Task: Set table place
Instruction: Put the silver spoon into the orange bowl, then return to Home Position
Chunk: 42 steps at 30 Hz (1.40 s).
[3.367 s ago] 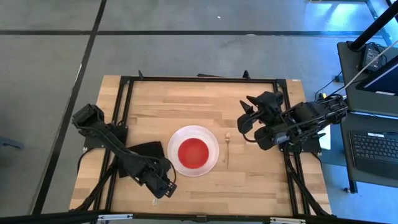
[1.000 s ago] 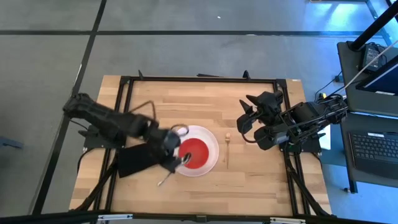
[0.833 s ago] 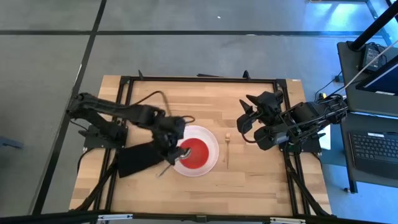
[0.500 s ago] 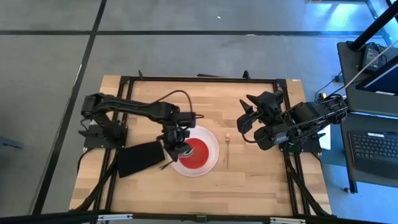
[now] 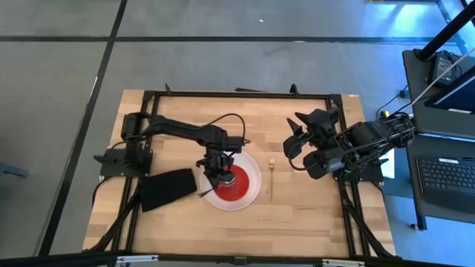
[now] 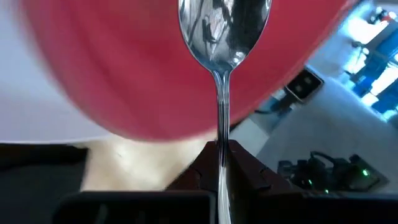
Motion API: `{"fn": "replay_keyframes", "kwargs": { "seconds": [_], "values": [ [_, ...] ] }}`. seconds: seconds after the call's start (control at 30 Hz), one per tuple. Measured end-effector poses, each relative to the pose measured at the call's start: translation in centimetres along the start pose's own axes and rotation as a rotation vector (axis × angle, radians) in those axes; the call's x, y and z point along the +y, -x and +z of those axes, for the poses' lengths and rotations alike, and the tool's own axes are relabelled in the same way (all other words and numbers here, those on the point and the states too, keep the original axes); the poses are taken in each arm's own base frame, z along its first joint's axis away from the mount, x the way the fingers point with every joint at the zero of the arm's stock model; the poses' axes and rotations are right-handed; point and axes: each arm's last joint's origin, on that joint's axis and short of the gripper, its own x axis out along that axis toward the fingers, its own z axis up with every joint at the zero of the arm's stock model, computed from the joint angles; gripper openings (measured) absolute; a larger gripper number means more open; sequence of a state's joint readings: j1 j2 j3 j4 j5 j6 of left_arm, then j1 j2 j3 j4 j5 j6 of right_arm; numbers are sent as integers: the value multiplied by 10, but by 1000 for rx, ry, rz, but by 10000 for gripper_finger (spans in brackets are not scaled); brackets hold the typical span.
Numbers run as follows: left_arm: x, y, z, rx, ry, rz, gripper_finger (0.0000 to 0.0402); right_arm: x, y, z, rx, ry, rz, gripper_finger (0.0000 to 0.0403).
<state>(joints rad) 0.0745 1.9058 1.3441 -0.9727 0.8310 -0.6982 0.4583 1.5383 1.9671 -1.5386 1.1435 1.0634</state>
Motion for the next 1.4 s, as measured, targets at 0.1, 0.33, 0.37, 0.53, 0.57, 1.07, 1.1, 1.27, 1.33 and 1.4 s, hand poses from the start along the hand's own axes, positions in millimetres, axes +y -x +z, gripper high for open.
{"fn": "replay_keyframes", "kwargs": {
  "seconds": [0.1,0.33,0.37,0.53,0.57,1.07,1.1,1.27,1.33,1.4],
  "values": [
    [5,0,6,-7,20,8,4,0,0,-1,0,5,-2,145],
    [11,-5,13,10,54,12,10,3,-4,-8,7,33,-15,145],
    [11,-5,13,12,63,15,13,3,-4,-9,8,37,-17,145],
    [12,-3,16,-4,76,10,19,4,-6,-12,6,18,-24,145],
    [12,-2,17,-8,77,7,18,4,-6,-12,5,15,-25,145],
    [13,6,27,-90,38,-19,61,4,-6,-12,5,3,-25,145],
    [13,5,27,-92,38,-16,65,4,-6,-12,5,3,-25,145],
    [13,6,28,-98,38,-13,78,4,-6,-12,4,10,-25,145],
    [10,9,28,-105,27,-13,80,4,-6,-12,4,21,-25,145],
    [-2,17,29,-129,-14,-32,79,4,-6,-12,4,22,-24,145]
  ]
}}
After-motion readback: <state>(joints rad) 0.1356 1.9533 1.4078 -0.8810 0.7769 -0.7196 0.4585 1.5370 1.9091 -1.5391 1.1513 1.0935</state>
